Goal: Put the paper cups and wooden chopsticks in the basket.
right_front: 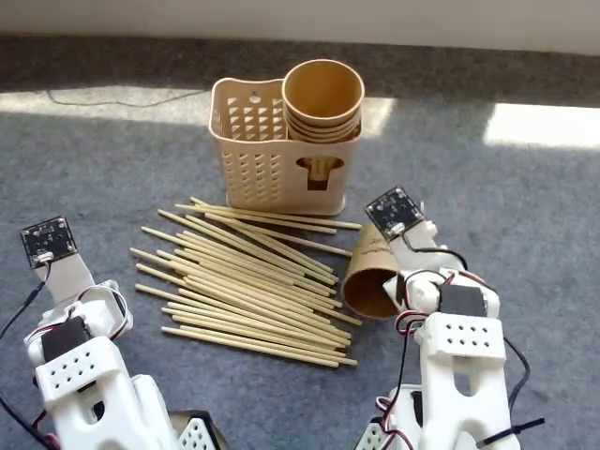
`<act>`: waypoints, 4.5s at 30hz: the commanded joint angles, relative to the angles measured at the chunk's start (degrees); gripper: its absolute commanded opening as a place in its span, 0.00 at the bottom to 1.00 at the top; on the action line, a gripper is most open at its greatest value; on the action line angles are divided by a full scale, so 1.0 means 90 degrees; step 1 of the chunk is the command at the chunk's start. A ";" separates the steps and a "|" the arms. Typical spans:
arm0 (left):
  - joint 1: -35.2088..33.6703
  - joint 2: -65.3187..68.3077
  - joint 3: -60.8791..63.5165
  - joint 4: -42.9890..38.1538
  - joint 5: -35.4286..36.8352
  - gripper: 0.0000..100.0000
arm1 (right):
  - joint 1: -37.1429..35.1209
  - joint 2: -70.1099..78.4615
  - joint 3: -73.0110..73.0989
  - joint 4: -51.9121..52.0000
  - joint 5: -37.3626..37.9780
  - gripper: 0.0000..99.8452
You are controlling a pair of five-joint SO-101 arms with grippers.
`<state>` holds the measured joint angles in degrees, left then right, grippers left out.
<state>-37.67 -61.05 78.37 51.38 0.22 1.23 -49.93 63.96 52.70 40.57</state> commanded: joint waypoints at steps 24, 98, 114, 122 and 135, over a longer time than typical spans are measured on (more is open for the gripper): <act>0.0132 -0.0034 -0.0298 -0.0088 0.0020 0.19 | 0.0562 -0.0103 -0.4332 0.2838 -0.2413 0.01; 0.0132 -0.0034 -0.0298 -0.0088 0.0020 0.20 | -0.1939 0.1822 -0.6530 -0.0542 -0.4982 0.20; 0.0132 -0.0034 -0.0298 -0.0088 0.0020 0.20 | -0.2759 0.1744 -0.7458 0.3033 -0.4220 0.20; 0.0132 -0.0034 -0.0298 -0.0088 0.0020 0.20 | -0.2916 0.1753 -0.7292 0.4801 -0.4435 0.20; 0.0132 -0.0083 -0.0230 -0.0088 0.0020 0.20 | -0.2935 0.1744 -0.4645 0.3961 -0.4552 0.20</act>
<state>-37.67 -61.05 78.37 51.38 0.22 -24.35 -33.49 17.45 93.58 0.13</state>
